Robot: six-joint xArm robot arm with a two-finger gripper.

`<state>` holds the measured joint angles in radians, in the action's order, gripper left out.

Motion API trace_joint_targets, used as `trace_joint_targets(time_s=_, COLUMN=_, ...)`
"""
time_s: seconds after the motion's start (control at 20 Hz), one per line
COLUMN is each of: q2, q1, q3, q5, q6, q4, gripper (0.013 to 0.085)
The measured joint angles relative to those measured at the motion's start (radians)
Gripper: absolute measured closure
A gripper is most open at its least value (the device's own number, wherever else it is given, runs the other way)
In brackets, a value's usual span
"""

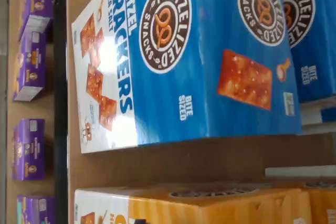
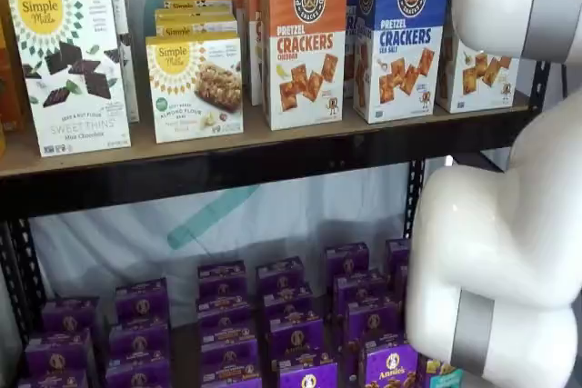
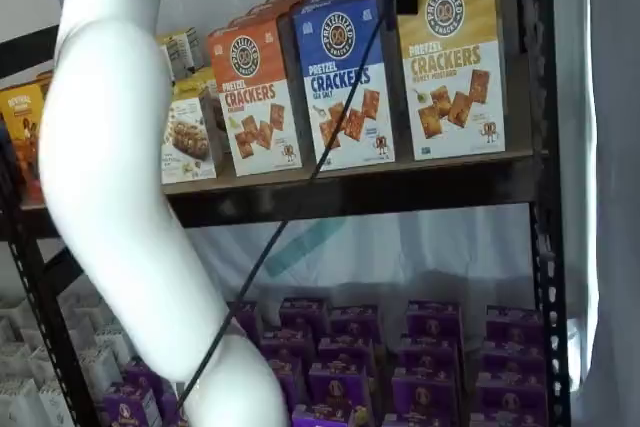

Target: Retrieve the yellow and white box located on the top shelf, the sixth one from the left

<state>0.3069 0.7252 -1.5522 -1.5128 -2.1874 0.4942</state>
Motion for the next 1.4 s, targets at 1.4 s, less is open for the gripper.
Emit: trace_joint_targets(time_s=1.4, q2=-0.17, q1=-0.088, q3=-0.235, q5=-0.165, q6=0.063, q4=-0.204, gripper=0.013)
